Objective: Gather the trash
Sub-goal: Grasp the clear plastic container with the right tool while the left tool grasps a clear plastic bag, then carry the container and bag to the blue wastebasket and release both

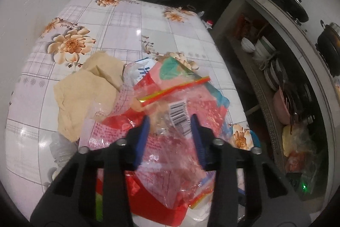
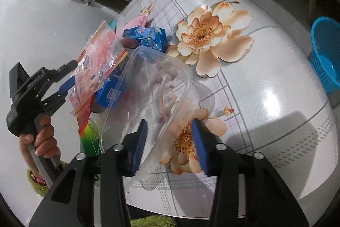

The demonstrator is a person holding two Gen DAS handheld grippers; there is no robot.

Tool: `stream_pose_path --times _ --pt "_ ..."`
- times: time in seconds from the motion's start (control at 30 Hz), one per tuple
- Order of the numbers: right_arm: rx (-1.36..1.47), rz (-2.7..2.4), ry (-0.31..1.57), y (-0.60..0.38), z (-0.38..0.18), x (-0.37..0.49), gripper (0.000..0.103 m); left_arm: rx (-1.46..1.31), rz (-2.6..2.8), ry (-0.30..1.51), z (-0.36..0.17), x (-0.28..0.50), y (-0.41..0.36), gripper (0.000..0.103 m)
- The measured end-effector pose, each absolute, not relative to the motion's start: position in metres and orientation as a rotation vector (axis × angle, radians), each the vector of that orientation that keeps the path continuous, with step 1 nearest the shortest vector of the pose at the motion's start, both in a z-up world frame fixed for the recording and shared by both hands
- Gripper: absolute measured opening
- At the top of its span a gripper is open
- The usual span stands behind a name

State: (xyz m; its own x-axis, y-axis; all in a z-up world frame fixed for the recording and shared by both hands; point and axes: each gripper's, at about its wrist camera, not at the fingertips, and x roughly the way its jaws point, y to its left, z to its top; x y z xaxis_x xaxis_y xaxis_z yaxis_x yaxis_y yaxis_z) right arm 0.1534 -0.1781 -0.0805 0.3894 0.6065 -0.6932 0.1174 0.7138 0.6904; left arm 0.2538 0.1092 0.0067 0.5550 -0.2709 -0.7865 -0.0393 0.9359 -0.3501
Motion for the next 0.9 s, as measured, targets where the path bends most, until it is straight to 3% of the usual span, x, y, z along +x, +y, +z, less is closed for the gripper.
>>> stream_pose_path --times 0.1,0.27,0.9 --pt "0.755 0.346 1.142 -0.179 -0.081 0.154 0.024 -0.345 -0.135 0.967 0.008 0.252 0.108 0.013" --pt "0.780 0.336 1.122 -0.188 -0.081 0.148 0.007 -0.347 -0.143 0.927 0.014 0.247 0.106 0.006" --pt "0.860 0.222 0.907 -0.286 -0.056 0.108 0.004 -0.230 -0.334 0.720 0.102 0.204 0.017 0.003"
